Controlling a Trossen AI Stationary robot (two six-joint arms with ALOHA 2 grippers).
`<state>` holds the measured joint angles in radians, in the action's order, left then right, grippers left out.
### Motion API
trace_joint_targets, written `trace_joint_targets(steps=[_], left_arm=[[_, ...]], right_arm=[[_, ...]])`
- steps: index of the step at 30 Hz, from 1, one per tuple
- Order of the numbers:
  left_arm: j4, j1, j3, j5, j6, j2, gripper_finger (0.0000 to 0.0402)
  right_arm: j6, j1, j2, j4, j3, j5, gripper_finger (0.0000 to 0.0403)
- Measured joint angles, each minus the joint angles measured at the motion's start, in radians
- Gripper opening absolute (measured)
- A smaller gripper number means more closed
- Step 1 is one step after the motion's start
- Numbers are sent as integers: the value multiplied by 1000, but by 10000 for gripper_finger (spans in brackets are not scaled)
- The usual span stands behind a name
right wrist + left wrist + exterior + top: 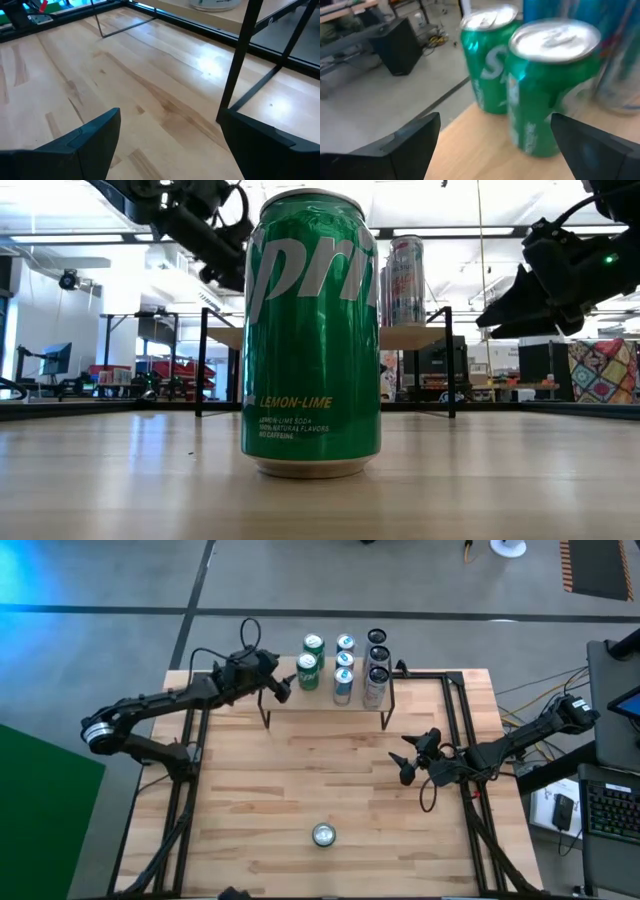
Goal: Place canned beverage on shelf
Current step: Put the top green soda can on the shelf aligned with the other green soda can, then put the green soda can on the shelf aligned with the other green soda cans
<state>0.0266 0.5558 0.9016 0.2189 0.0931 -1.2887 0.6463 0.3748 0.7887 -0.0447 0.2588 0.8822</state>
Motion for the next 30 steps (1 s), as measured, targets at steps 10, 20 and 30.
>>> trace_joint_targets(steps=[10, 20, 30], left_arm=[[101, 3, -2, 9, -8, -130, 329], [50, -2, 15, 10, -28, -132, 313], [91, -187, -197, 10, -57, 90, 313]], right_arm=[[-7, 0, 0, 5, 1, 4, 327], [-9, 0, 0, -3, 2, -3, 327], [6, 1, 0, 13, 2, -54, 327]])
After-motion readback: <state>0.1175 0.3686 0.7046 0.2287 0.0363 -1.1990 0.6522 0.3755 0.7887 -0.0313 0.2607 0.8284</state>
